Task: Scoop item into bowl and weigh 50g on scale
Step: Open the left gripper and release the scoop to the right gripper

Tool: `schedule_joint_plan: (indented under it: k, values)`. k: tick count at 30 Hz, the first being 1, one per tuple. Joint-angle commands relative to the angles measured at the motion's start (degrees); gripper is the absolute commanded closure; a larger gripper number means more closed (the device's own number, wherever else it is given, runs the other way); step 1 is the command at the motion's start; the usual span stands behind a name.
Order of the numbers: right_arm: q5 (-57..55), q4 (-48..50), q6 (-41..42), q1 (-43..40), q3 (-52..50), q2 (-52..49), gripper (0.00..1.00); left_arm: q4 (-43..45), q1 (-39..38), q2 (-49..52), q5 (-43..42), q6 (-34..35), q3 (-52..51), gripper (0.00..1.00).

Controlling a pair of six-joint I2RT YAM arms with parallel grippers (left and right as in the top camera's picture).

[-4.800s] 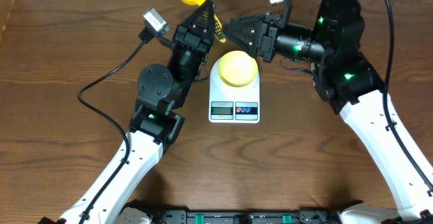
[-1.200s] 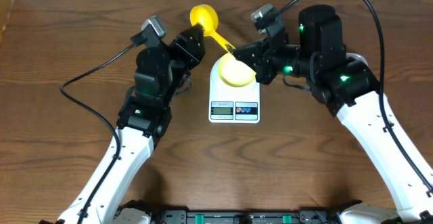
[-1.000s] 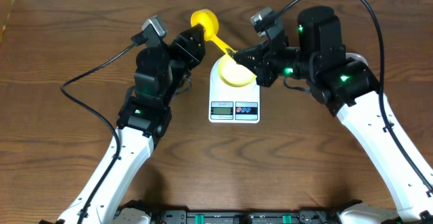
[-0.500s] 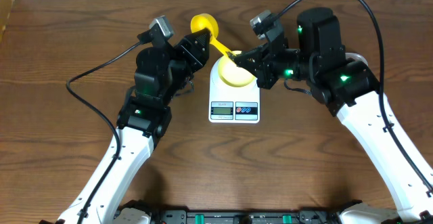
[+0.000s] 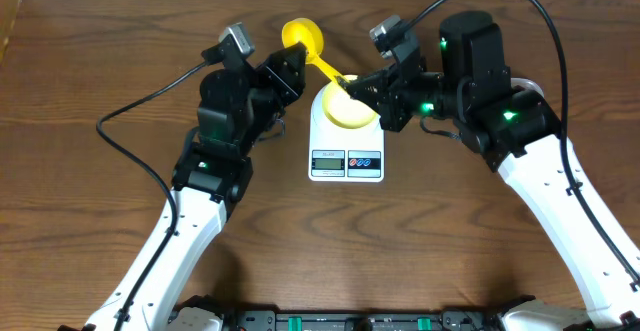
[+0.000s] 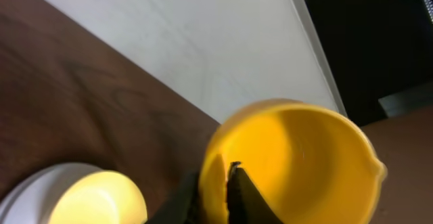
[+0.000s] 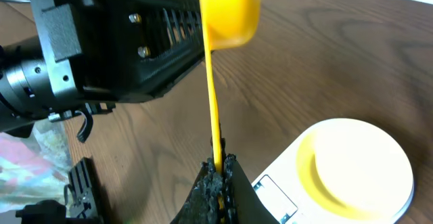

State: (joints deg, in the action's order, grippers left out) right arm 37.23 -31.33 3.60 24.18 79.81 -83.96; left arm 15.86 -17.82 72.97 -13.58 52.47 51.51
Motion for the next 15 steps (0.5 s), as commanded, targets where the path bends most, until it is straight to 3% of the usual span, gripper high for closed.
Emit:
schedule_joint_plan:
  k: [1, 6, 8, 13, 15]
  values:
    - [0.87, 0.20, -0.59, 0.17, 0.72, 0.39, 0.99, 1.27, 0.02, 0.00, -0.98, -0.76, 0.94, 0.90]
    - [0.85, 0.22, 0.28, 0.17, 0.72, 0.50, 0.99, 3.96, 0.02, 0.00, -0.96, -0.76, 0.94, 0.93]
    - [0.85, 0.44, 2.08, 0.15, 0.72, 0.72, 0.94, 3.91, 0.02, 0.00, -0.96, -0.79, 0.94, 0.93]
    - [0.83, 2.45, 7.17, 0.13, 0.72, 1.16, 0.61, 3.96, 0.02, 0.00, -0.96, -0.68, 0.94, 0.93]
    - [0.83, 3.50, 8.07, 0.00, 0.72, 1.55, 0.54, 3.96, 0.02, 0.00, -0.74, 1.53, 0.94, 0.93]
